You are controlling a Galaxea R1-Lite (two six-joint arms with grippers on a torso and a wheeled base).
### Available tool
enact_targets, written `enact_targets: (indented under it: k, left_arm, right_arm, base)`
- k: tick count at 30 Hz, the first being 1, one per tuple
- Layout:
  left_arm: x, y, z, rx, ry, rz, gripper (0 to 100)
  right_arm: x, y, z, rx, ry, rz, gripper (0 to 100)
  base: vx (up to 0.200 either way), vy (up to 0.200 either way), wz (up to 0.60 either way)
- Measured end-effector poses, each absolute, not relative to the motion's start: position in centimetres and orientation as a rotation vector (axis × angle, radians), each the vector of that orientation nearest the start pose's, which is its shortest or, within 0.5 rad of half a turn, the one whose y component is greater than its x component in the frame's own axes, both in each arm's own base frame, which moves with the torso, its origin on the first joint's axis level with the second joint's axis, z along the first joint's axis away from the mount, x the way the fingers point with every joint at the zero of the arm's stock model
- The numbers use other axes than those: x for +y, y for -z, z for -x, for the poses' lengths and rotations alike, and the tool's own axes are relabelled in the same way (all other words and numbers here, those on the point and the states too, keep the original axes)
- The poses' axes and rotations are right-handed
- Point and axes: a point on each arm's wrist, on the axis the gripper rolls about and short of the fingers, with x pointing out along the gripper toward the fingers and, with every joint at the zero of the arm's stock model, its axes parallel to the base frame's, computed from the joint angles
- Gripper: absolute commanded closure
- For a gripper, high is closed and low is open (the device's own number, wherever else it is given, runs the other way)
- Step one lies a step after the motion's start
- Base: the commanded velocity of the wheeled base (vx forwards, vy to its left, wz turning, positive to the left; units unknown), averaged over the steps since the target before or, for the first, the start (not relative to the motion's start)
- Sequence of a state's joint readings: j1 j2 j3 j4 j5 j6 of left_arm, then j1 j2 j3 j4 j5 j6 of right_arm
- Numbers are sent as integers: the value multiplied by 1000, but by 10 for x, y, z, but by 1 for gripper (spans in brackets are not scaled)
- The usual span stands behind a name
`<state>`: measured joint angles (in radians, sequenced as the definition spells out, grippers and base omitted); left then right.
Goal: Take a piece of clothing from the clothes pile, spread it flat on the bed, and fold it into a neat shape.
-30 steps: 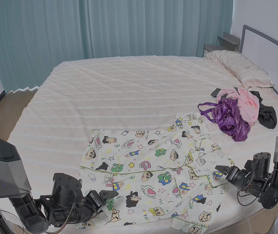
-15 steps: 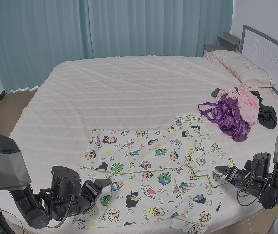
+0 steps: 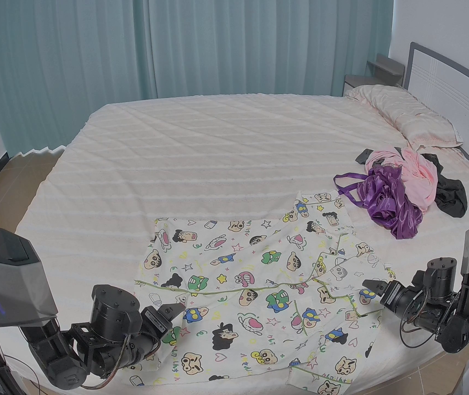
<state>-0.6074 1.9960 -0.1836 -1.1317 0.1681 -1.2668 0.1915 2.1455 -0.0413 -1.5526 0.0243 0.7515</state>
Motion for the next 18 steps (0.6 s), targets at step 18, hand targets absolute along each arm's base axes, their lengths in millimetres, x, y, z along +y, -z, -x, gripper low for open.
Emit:
enact_targets:
  k: [18]
  left_arm:
    - [-110,-25,-205,731,-62,850,100]
  right_arm:
    - [44,-10,-222,596,5,-683,0]
  base:
    - [0,0,0]
